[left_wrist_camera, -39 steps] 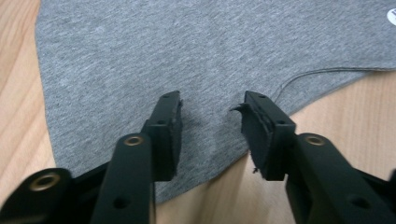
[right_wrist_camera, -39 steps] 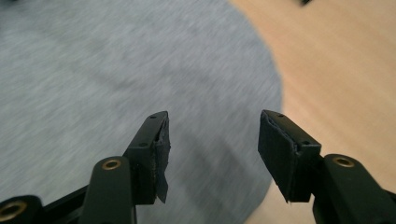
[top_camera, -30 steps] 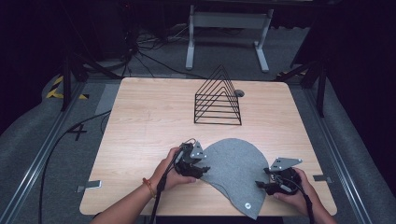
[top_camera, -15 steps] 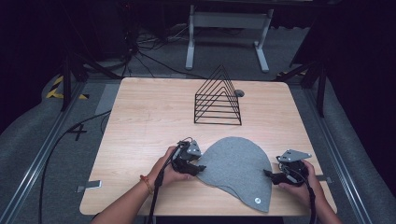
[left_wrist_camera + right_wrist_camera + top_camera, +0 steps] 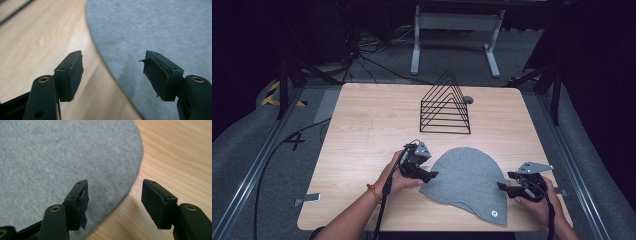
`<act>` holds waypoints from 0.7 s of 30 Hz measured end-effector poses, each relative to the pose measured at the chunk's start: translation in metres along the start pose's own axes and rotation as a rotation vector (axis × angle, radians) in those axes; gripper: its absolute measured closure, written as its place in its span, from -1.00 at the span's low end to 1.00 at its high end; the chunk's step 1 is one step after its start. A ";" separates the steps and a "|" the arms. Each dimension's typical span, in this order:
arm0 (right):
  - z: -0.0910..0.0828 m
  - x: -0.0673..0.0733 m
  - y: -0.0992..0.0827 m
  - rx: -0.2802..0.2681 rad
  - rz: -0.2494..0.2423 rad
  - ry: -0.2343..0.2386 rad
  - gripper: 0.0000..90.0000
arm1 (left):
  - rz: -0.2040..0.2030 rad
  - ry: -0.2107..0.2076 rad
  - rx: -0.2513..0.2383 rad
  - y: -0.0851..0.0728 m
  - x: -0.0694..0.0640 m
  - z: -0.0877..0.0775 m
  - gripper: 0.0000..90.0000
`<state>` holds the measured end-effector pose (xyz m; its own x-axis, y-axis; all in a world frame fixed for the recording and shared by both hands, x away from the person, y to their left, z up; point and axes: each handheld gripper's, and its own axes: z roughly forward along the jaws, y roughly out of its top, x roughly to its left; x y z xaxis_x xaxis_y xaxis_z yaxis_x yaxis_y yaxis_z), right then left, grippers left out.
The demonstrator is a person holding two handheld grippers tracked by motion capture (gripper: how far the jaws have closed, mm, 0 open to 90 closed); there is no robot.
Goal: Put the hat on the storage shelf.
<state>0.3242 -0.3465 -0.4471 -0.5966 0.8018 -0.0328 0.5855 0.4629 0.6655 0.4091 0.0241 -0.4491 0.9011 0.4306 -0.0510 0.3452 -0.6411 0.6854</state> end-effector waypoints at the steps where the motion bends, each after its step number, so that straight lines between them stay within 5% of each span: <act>1: 0.001 0.001 -0.001 0.012 0.007 -0.002 -0.13 | -0.008 -0.006 -0.002 0.002 0.002 0.004 -0.28; 9: 0.009 0.011 0.002 0.044 0.019 -0.016 -0.30 | -0.001 -0.020 0.040 0.012 0.007 0.029 -0.30; 14: 0.011 0.011 0.004 0.050 0.044 -0.016 -0.32 | 0.011 0.042 0.040 0.011 0.006 0.030 -0.37; 18: 0.013 0.012 0.007 0.047 0.038 -0.012 -0.19 | 0.001 0.037 0.036 0.010 0.009 0.030 -0.44; 21: 0.015 0.012 0.012 0.049 0.034 0.003 0.06 | 0.012 0.021 0.051 0.011 0.005 0.027 -0.22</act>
<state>0.3323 -0.3254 -0.4512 -0.5774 0.8164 -0.0083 0.6317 0.4531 0.6290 0.4248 0.0016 -0.4613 0.8997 0.4356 -0.0269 0.3474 -0.6776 0.6482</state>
